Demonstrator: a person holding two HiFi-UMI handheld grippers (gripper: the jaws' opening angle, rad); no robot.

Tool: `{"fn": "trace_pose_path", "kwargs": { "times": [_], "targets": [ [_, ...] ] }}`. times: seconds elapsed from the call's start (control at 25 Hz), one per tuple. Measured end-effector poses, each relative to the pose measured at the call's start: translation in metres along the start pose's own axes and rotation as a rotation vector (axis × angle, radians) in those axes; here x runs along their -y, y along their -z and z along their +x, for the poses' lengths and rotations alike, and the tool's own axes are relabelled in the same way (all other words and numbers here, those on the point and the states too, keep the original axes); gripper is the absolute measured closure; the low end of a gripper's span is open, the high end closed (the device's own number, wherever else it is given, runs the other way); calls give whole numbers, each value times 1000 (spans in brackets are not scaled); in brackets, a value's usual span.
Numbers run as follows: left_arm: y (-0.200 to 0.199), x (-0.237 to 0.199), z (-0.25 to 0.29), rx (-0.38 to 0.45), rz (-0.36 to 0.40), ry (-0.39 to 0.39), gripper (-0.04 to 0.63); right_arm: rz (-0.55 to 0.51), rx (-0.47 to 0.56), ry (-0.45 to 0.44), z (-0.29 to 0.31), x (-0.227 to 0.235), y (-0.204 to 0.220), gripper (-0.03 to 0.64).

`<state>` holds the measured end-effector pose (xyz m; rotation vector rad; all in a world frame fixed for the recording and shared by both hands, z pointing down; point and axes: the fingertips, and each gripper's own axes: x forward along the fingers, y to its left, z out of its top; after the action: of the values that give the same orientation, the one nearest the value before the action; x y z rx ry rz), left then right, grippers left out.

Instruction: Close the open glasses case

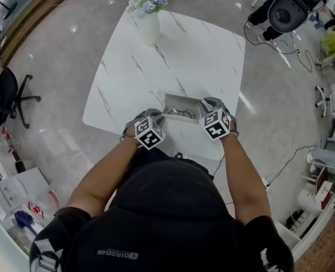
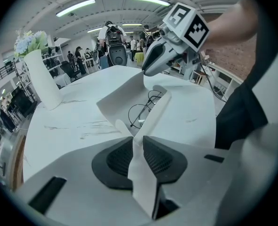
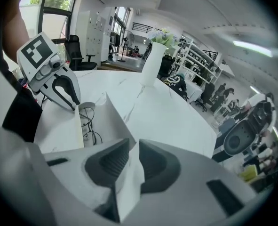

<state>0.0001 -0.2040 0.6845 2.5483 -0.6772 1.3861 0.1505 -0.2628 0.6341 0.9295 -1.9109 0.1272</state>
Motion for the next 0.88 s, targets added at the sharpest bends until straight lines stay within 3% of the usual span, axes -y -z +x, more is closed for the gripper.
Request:
{"fn": "trace_pose_path", "kwargs": {
  "times": [0.32,0.88],
  "targets": [
    [0,-2,1,-3,10,2,522,1,12,3,0,0,0,597],
    [2,-1,2,-1,31,0,517,6,16,-4,-6,-10,2,598]
  ]
}}
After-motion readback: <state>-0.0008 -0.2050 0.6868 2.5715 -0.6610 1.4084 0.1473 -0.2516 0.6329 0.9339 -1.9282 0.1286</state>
